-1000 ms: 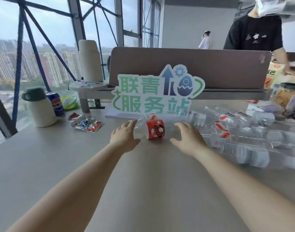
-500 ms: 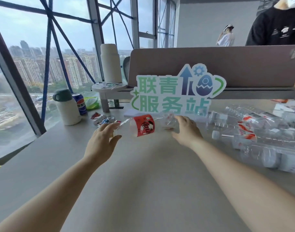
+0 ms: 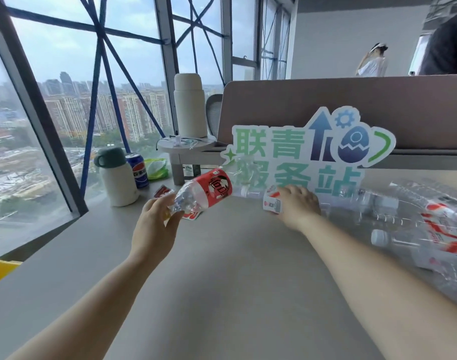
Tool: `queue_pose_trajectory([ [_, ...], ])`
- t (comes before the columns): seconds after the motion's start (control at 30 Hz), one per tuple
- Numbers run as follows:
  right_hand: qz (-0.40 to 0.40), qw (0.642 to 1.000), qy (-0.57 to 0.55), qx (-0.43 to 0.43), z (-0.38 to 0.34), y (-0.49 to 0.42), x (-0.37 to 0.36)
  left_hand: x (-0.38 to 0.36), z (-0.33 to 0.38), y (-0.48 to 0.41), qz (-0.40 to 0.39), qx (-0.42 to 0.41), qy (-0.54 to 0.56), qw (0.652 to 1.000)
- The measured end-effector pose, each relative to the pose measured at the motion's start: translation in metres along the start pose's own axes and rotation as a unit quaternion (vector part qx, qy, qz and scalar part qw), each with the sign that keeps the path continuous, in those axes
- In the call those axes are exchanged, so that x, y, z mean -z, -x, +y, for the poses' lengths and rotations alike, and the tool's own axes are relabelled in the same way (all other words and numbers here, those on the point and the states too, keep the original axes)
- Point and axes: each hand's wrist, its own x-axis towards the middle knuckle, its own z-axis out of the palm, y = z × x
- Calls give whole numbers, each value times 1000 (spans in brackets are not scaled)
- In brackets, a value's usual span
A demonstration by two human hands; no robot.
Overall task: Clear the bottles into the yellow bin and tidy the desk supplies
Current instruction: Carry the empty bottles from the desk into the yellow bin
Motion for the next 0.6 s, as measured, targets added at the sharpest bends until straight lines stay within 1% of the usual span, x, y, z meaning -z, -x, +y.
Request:
queue_pose_trajectory([
  [0.1,19,999,29,10,-4,19,3,4,0,6,-9,35,8,999],
  [0.17,5,999,31,11,-8,38,11,13,3,16,-15,51,14,998],
  [0.27,-21,999,2,24,-22,77,23,40,3,41,-20,58,22,998],
  [0.43,-21,992,-29,117,-78,154,41,122,-5,103,-5,70,-27,997],
  [0.53,-10,985,-72,159,-125,204,52,188,-21,152,30,94,-56,994],
  [0.6,4,978,-83,194,-156,237,58,231,-38,185,68,127,-70,987],
])
